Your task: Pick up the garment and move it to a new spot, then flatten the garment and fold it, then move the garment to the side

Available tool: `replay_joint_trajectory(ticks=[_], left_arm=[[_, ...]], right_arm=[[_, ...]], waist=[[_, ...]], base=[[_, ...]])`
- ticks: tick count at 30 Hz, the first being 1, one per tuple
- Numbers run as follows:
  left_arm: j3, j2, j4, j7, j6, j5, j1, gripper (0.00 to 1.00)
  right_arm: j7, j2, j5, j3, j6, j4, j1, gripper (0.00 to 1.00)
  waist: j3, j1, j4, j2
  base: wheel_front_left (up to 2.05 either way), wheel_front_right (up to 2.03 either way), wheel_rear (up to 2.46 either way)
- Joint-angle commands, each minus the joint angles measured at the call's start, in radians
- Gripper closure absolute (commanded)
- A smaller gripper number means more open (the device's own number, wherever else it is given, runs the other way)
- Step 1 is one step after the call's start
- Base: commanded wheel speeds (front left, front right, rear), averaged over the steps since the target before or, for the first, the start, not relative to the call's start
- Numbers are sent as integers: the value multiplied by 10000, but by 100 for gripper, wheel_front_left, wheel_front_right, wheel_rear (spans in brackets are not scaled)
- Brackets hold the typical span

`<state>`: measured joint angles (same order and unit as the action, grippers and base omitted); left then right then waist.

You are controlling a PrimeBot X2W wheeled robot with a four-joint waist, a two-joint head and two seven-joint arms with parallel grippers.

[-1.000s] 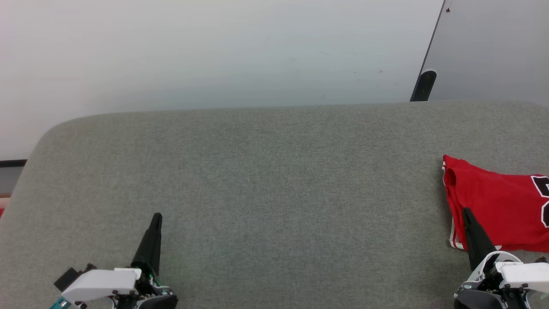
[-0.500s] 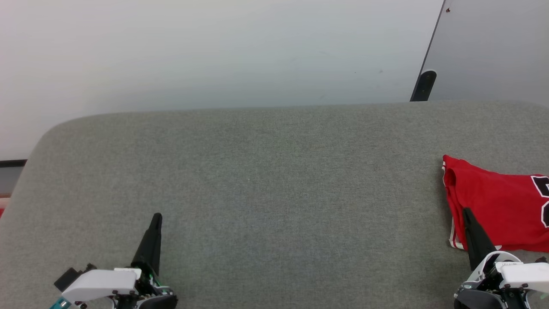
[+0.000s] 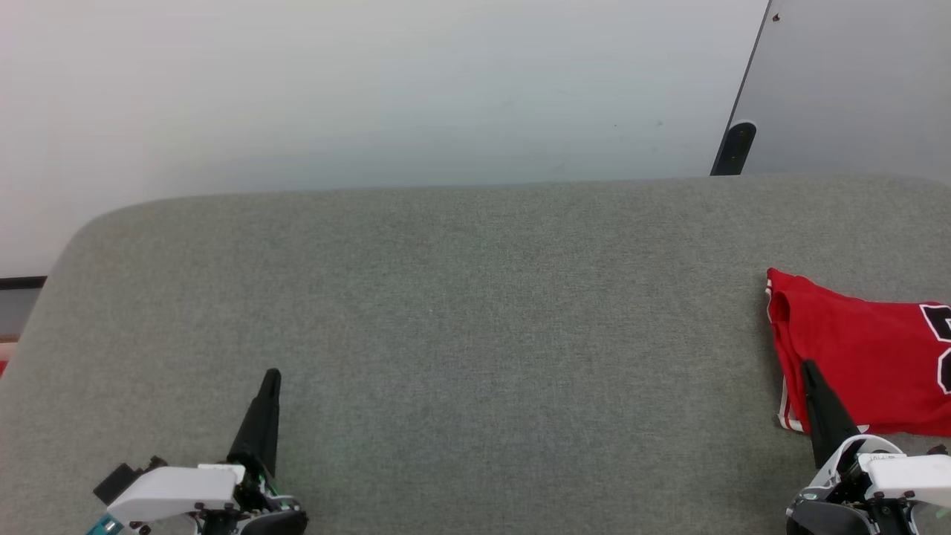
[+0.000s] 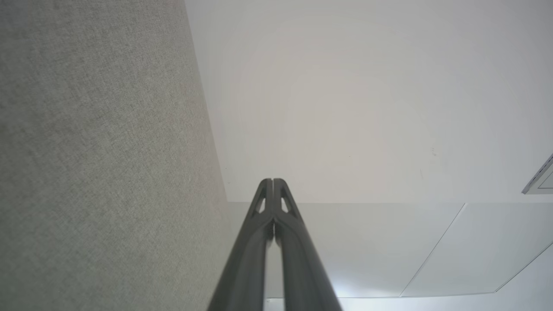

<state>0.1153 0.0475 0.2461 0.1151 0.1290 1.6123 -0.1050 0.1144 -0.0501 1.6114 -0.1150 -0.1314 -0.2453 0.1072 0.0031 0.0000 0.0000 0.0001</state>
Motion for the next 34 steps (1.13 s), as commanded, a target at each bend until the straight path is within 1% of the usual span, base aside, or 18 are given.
replay_joint_trajectory(ticks=[1, 34], left_arm=[[20, 13, 8, 22, 55, -6, -99, 100], [21, 12, 7, 23, 55, -5, -99, 100]], right_arm=[[-5, 24, 32, 7, 14, -3, 33, 100], [-5, 24, 32, 8, 14, -3, 33, 100]], waist=[[0, 0, 0, -1], [0, 0, 0, -1]], base=[[0, 0, 0], [0, 0, 0]])
